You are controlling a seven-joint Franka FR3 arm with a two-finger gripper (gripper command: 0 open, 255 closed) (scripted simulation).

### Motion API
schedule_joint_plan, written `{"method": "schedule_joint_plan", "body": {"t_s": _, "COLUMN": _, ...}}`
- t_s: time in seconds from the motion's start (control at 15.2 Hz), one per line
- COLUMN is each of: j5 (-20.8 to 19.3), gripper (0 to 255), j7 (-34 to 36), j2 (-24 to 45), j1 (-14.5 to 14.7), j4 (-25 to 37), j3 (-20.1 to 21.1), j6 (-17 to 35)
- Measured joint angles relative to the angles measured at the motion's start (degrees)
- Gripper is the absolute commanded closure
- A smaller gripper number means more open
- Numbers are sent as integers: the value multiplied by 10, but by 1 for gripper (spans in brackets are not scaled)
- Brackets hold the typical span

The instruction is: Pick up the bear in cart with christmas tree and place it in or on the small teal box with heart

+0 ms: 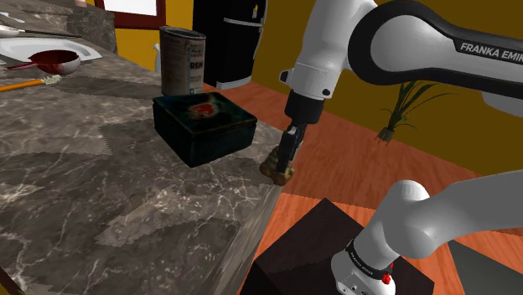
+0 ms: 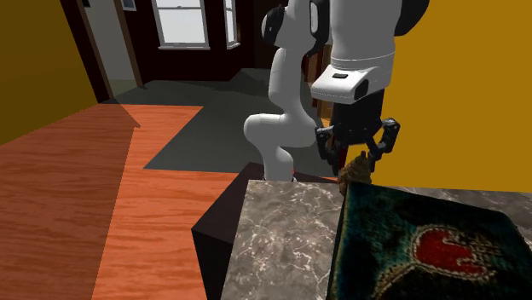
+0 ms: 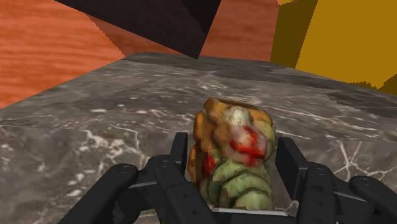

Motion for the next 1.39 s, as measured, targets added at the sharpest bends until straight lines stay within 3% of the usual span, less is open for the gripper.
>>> {"method": "schedule_joint_plan", "body": {"t_s": 0.59, "j5": -3, "gripper": 255, "j7": 0, "j2": 0, "j1": 0, "j4": 2, "j3": 0, "j6": 1}}
{"method": "schedule_joint_plan", "body": {"t_s": 1.39, "j5": -15, "gripper": 255, "j7": 14, "j2": 17, "j1": -5, "j4": 94, "j3": -11, "j6": -78}}
